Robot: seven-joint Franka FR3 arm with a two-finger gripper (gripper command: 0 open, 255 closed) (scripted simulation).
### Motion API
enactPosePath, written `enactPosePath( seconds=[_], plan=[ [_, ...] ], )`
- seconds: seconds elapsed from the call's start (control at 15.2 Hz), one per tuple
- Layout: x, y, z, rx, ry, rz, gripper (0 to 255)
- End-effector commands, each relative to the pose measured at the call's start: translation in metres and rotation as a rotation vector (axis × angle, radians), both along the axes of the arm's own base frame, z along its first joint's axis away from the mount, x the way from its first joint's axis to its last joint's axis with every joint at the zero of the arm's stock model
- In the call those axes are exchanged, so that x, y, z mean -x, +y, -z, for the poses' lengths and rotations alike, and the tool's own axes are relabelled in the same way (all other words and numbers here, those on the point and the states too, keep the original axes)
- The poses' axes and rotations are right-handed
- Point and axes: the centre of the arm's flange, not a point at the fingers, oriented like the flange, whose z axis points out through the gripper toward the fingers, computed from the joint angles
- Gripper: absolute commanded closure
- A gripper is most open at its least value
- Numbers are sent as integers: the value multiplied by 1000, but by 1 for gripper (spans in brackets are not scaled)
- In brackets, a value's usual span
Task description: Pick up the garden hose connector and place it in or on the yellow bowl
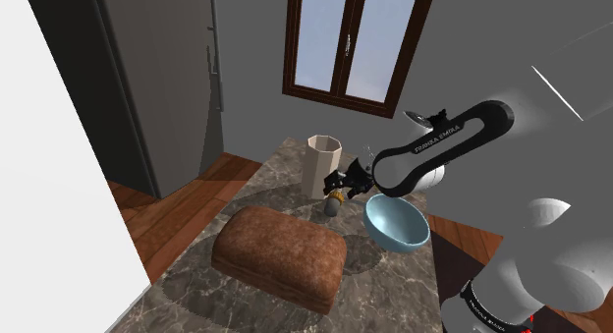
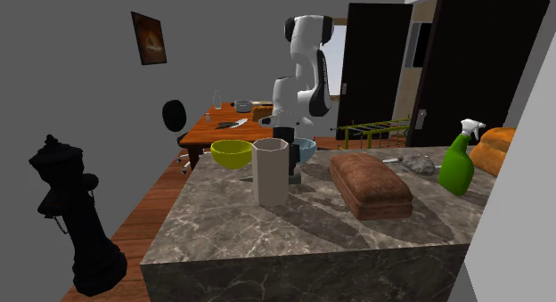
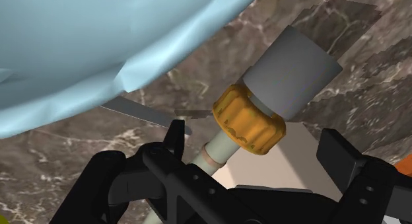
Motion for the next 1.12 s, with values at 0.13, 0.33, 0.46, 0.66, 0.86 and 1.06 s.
enactPosePath(
  seconds=[0.13, 0.33, 0.46, 0.66, 0.86, 1.06],
  plan=[
    [0, 0, 1, 0, 0, 0, 0],
    [0, 0, 1, 0, 0, 0, 255],
    [0, 0, 1, 0, 0, 0, 255],
    [0, 0, 1, 0, 0, 0, 255],
    [0, 0, 1, 0, 0, 0, 255],
    [0, 0, -10, 0, 0, 0, 255]
  ],
)
